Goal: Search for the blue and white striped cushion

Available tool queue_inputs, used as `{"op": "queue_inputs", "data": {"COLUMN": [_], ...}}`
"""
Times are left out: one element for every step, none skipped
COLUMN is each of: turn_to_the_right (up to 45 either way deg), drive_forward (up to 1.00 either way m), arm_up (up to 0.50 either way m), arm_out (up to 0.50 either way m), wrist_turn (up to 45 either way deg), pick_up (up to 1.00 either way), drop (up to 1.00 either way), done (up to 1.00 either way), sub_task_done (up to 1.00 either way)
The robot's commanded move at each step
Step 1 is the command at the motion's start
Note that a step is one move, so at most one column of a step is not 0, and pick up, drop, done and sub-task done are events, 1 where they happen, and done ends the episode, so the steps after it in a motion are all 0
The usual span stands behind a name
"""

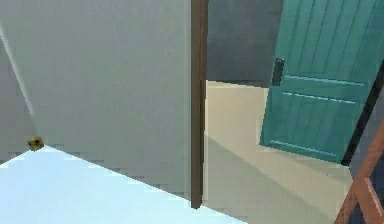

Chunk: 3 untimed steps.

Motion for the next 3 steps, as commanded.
{"op": "queue_inputs", "data": {"turn_to_the_right": [18.0, 0.0, 0.0], "drive_forward": [0.0, 1.0, 0.35], "arm_up": [0.0, 0.0, 0.0], "arm_out": [0.0, 0.0, 0.0], "wrist_turn": [0.0, 0.0, 0.0], "pick_up": [0.0, 0.0, 0.0], "drop": [0.0, 0.0, 0.0], "done": [0.0, 0.0, 0.0], "sub_task_done": [0.0, 0.0, 0.0]}}
